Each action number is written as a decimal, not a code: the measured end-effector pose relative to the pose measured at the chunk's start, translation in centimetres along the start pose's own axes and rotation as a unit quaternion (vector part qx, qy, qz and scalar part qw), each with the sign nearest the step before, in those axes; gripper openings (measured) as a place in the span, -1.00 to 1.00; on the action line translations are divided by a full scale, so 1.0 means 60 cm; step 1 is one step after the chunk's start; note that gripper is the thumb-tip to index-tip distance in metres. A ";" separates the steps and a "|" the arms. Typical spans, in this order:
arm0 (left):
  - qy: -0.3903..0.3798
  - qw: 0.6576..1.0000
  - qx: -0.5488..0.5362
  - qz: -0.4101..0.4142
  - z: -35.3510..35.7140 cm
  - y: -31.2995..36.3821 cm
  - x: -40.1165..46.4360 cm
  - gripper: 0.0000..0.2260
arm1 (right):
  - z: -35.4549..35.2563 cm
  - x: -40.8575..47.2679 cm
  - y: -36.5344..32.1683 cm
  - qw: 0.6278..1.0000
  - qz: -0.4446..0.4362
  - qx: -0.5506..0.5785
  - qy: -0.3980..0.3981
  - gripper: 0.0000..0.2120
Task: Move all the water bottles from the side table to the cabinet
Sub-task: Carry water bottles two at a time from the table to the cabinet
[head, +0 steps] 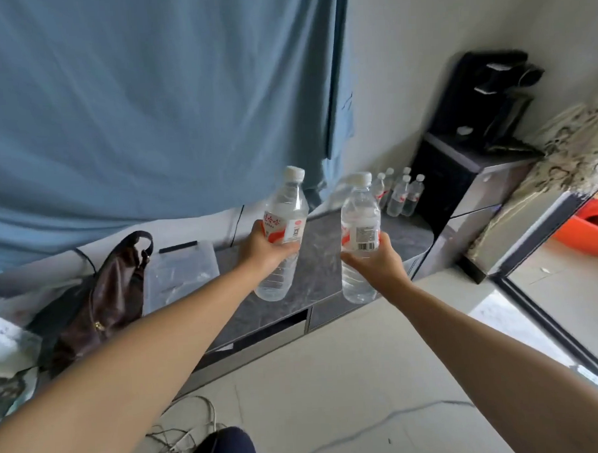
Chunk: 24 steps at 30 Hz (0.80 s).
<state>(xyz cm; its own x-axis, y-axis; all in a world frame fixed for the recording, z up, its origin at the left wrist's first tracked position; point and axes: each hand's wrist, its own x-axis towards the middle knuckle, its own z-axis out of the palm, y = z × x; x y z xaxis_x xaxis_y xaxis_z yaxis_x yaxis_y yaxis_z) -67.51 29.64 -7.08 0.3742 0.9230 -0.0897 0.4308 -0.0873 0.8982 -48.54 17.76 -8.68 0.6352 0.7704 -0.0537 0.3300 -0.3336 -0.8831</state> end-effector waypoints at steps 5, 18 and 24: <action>-0.022 0.999 0.013 0.024 0.098 0.063 0.068 -0.51 | -0.078 0.073 0.035 0.999 0.008 -0.003 0.044 -0.47; -0.136 0.989 -0.057 0.007 0.373 0.094 0.308 -0.53 | -0.197 0.328 0.159 0.992 0.060 -0.027 0.106 -0.47; -0.178 0.978 -0.084 -0.064 0.498 0.107 0.467 -0.48 | -0.212 0.511 0.209 0.987 0.118 0.004 0.109 -0.44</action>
<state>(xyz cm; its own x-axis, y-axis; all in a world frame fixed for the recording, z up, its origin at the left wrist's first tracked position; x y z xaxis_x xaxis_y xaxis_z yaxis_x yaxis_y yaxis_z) -29.74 43.73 -16.68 0.6007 0.7310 -0.3236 0.3632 0.1110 0.9251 -16.04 30.32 -15.49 0.8289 0.5367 -0.1577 0.1501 -0.4849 -0.8616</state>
